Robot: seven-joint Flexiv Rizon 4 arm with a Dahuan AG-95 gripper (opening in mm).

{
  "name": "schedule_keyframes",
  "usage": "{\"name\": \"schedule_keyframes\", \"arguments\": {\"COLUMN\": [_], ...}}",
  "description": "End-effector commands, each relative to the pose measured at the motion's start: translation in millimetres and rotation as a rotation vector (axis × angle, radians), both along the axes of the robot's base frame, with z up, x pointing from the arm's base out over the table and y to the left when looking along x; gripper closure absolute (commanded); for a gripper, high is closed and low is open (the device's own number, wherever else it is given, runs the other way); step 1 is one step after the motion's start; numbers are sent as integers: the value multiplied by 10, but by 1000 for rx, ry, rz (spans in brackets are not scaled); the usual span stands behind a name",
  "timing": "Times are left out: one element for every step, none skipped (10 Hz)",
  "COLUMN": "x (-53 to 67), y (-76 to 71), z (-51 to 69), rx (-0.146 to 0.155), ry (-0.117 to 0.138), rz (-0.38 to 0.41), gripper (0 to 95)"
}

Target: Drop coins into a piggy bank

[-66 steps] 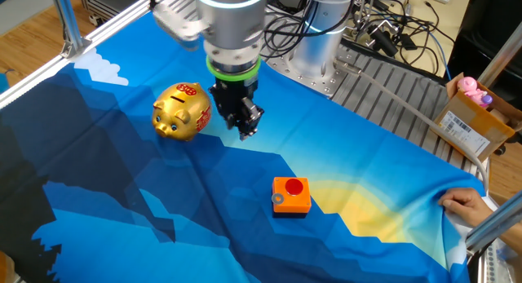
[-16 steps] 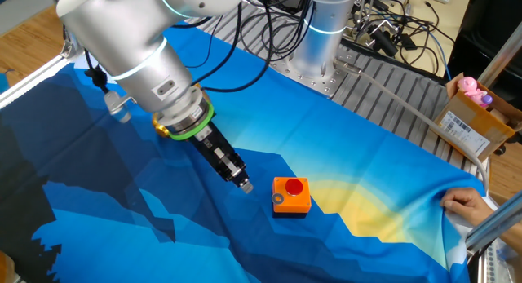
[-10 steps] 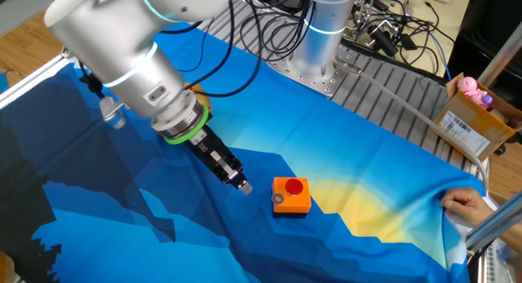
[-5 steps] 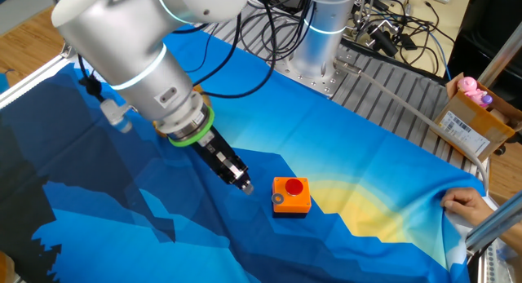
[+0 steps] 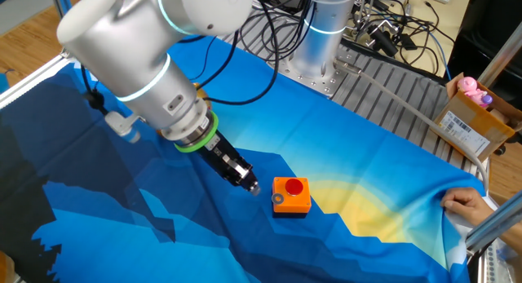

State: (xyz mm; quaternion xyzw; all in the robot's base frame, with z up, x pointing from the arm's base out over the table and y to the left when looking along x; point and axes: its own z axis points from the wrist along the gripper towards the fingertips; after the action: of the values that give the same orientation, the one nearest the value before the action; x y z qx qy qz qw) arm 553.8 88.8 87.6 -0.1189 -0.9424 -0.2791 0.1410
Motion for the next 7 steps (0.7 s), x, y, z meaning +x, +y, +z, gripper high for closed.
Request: {"name": "schedule_keyframes", "arguments": {"x": [-39, -60, -94, -137, -202, -223, -250], "y": [16, 34, 68, 113, 176, 196, 207], "z": [-28, -34, -38, -37, -37, -38, -50], "rx": [15, 47, 51, 49, 47, 47, 49], "ry": [-7, 3, 2, 1, 0, 0, -5], "rz": [-6, -5, -6, -12, -23, -23, -22], "gripper": [760, 760, 760, 760, 760, 760, 760]}}
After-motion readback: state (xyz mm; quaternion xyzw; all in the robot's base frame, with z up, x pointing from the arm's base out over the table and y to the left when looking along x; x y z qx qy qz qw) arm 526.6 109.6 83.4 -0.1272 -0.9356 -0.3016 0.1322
